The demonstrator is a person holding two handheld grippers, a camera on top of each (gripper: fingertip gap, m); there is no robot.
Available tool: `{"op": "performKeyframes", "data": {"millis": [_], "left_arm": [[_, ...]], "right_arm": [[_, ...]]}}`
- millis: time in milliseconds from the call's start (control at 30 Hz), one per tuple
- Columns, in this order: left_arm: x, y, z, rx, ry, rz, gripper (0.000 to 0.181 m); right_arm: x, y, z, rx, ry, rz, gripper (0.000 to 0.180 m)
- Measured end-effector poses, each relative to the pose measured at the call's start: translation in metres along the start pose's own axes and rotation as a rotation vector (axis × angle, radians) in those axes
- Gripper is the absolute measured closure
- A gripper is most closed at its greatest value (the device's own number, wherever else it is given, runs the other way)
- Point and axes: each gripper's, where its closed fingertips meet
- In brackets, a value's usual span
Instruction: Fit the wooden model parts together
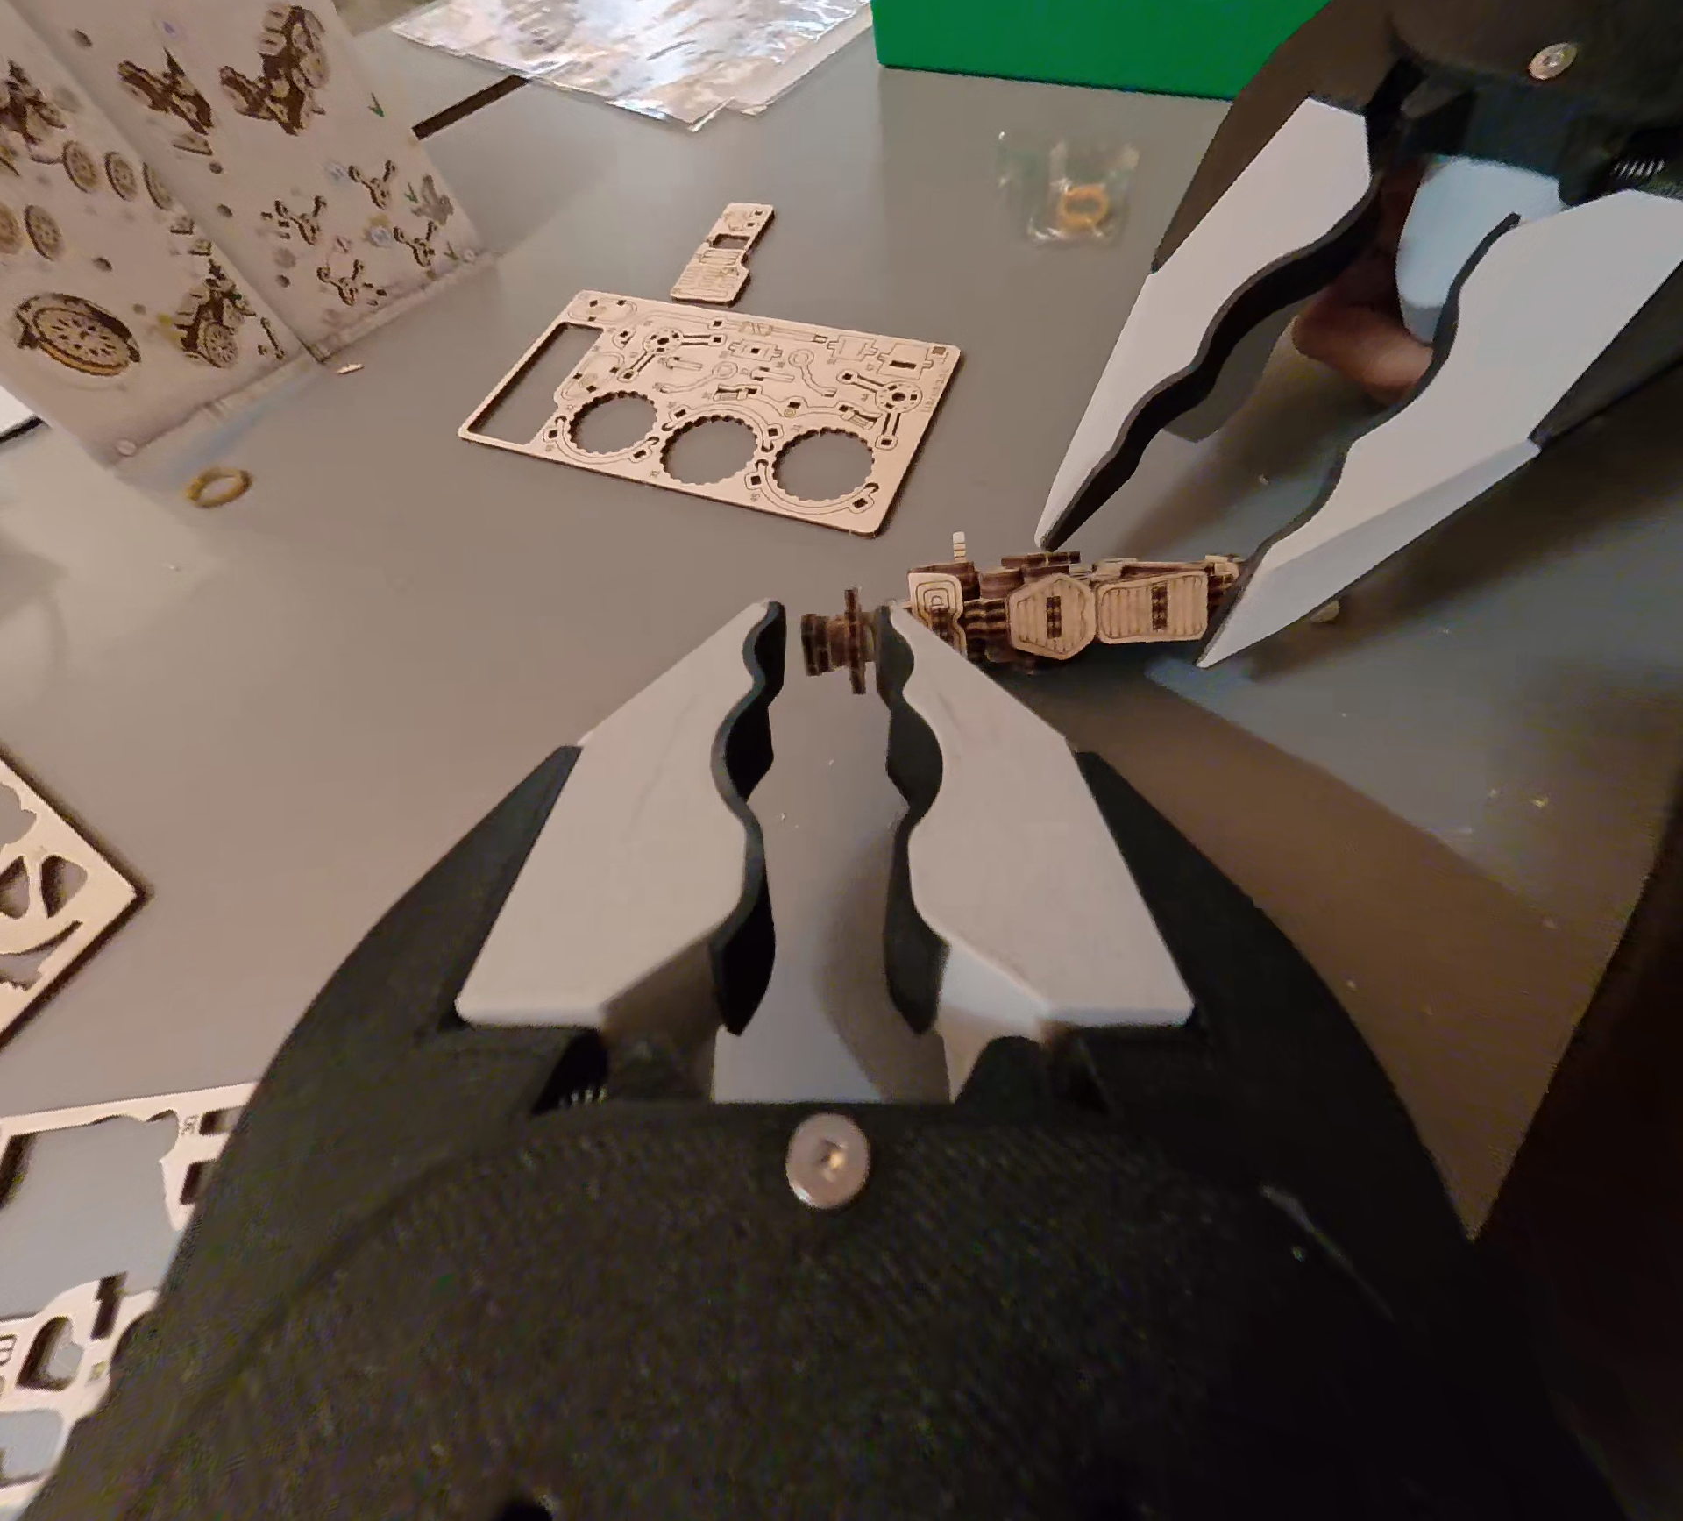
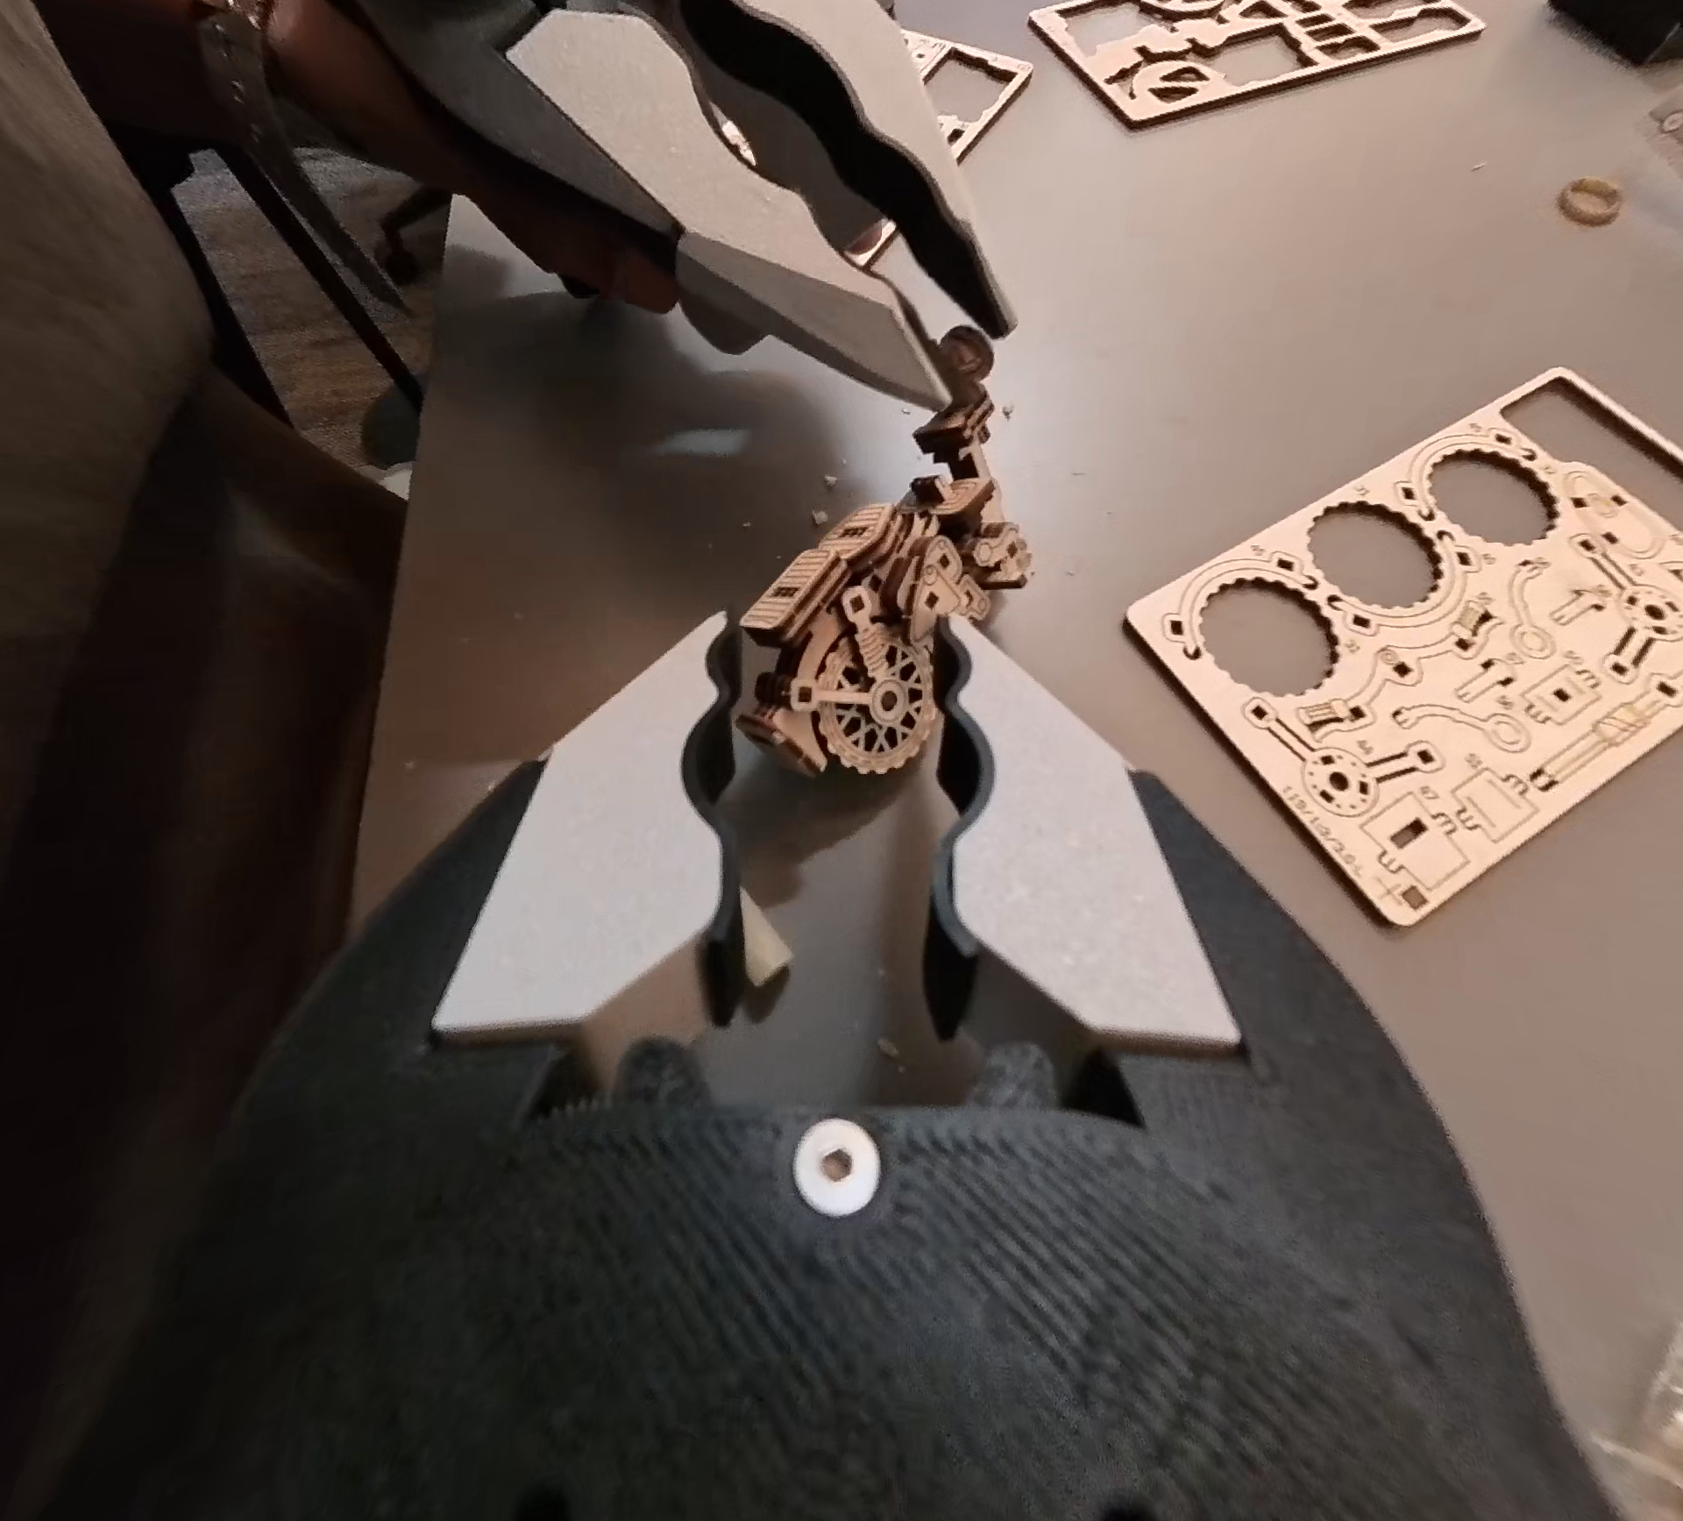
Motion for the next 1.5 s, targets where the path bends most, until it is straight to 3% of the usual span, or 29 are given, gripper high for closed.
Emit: {"op": "performKeyframes", "data": {"millis": [200,1500], "left_arm": [[-0.0002,0.0023,-0.001,0.065,-0.005,-0.057,0.167],[0.0011,0.0014,-0.0005,0.003,-0.026,-0.044,0.166]], "right_arm": [[-0.0001,0.0005,0.0002,-0.015,0.002,0.009,0.139],[-0.0004,-0.0003,-0.0003,-0.014,-0.002,0.016,0.138]]}}
Point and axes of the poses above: each gripper's, where its closed fingertips meet, x back along the fingers, z out of its top, y = z × x across the jaws, and after that the axes turned 3 degrees about z, right-handed
